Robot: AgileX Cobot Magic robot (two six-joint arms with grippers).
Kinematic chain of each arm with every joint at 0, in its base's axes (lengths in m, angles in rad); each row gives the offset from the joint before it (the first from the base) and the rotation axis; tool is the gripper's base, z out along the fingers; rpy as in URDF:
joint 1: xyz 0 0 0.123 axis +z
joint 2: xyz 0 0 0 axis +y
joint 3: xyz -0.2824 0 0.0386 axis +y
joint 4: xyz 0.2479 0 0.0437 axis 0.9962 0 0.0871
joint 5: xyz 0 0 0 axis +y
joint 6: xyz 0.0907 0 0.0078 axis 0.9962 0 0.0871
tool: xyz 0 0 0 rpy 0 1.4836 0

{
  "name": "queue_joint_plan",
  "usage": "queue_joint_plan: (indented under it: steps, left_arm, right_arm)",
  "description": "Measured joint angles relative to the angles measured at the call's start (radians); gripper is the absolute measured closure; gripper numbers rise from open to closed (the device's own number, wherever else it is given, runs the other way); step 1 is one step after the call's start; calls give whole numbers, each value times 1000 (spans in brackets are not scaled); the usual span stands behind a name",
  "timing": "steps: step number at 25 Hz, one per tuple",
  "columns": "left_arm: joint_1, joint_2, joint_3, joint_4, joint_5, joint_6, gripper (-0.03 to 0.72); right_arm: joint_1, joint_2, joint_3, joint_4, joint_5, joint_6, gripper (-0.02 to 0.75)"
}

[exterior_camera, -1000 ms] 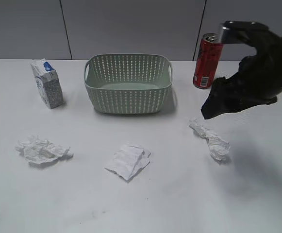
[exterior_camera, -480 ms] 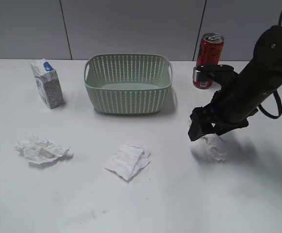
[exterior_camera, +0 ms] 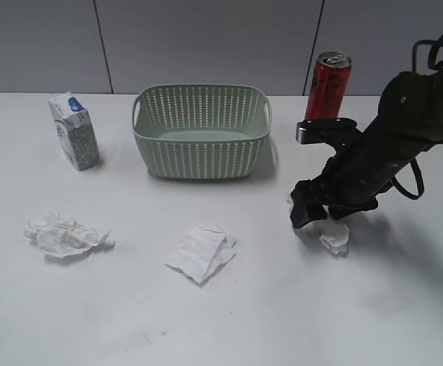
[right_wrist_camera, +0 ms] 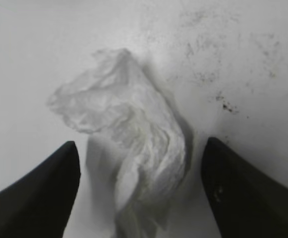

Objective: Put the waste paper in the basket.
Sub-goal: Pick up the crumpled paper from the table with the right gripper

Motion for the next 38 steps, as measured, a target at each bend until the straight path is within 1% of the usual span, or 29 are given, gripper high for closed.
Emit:
queue_joint_plan:
  steps: [8,11,14,18,20,22,24,31,34,38]
  left_arm:
    - [0,0,0,0,0,0,78]
    - [0,0,0,0,0,0,81]
    - [0,0,0,0,0,0,83]
    - [0,0,0,0,0,0,90]
    - [0,0,0,0,0,0,91]
    - [0,0,0,0,0,0,94]
    - [0,0,0,0,0,0,95]
    - [0,0,0,0,0,0,96]
    - [0,0,0,0,0,0,97]
    - [0,0,0,0,0,0,97]
  right_arm:
    - [0,5,-4,3,-7,0,156]
    - [0,5,-4,3,-7,0,195]
    - [0,7,-4,3,-2,0,298]
    - [0,10,-4,3,15,2,517]
    - [0,11,-4,4,20,3,641]
    - [0,12,-4,4,26,4,715]
    - [0,12,-4,4,33,4,735]
    - [0,-20,-43,4,127,5,741]
    - [0,-70,-106,4,163,2,741]
    - [20,-116,-229,6,233,-70,741]
